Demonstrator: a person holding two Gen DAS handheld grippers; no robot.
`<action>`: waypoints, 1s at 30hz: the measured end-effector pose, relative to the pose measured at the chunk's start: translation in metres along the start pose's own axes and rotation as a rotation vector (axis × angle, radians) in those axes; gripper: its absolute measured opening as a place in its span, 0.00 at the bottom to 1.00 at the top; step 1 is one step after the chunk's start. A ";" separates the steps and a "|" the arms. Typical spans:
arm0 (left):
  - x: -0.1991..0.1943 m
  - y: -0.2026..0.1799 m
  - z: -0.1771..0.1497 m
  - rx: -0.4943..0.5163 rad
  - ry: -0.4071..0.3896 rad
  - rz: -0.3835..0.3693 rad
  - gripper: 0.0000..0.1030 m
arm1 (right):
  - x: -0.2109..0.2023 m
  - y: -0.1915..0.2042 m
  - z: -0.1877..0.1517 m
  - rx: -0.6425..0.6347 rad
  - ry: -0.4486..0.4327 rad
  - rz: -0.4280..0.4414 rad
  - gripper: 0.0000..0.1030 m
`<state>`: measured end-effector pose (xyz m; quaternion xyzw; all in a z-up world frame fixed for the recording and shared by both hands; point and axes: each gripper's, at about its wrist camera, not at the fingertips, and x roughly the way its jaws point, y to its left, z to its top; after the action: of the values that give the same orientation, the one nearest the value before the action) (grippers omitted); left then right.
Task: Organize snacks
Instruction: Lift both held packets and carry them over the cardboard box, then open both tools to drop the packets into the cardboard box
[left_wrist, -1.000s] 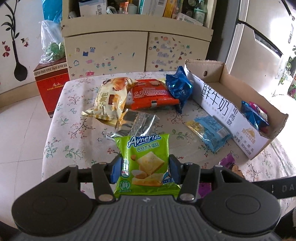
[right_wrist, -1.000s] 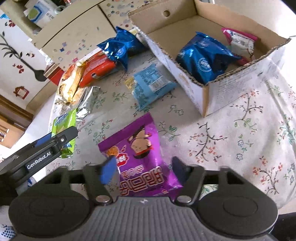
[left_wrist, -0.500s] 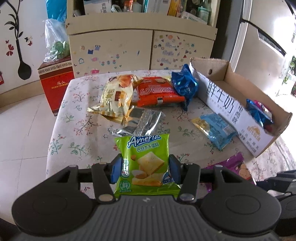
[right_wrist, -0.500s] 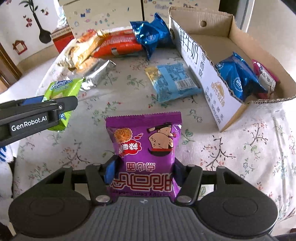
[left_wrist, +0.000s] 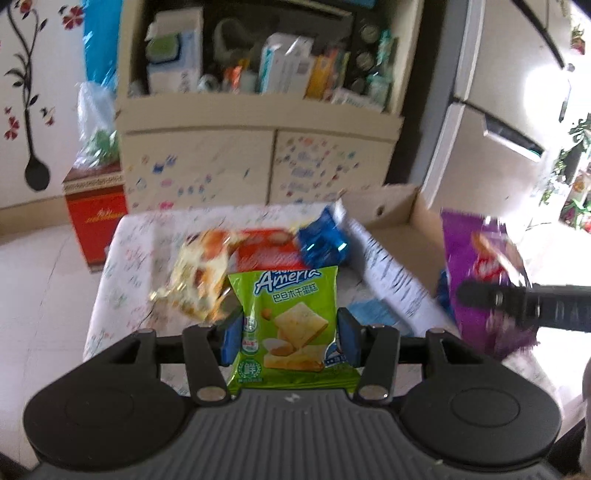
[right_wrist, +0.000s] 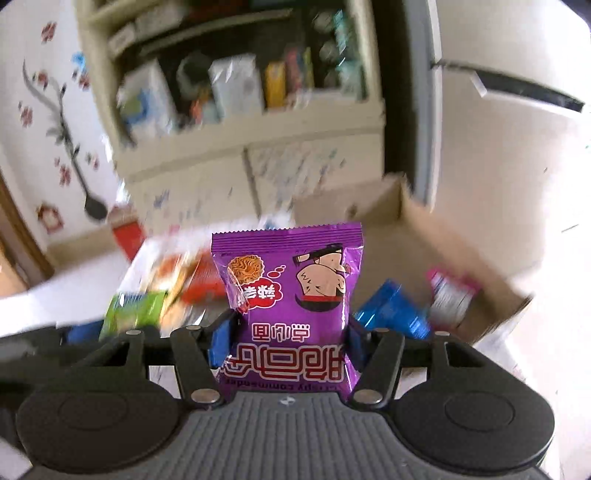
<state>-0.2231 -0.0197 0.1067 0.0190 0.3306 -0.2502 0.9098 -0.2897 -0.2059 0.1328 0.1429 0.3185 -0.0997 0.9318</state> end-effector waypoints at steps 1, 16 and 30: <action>-0.001 -0.004 0.004 0.005 -0.008 -0.010 0.50 | -0.001 -0.007 0.007 0.014 -0.016 -0.006 0.64; 0.030 -0.073 0.059 0.035 -0.033 -0.154 0.50 | 0.022 -0.102 0.059 0.320 -0.092 -0.053 0.64; 0.106 -0.123 0.084 0.036 0.052 -0.190 0.50 | 0.049 -0.124 0.061 0.493 0.007 -0.106 0.64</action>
<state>-0.1612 -0.1909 0.1236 0.0106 0.3499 -0.3406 0.8726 -0.2516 -0.3467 0.1234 0.3490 0.2951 -0.2225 0.8612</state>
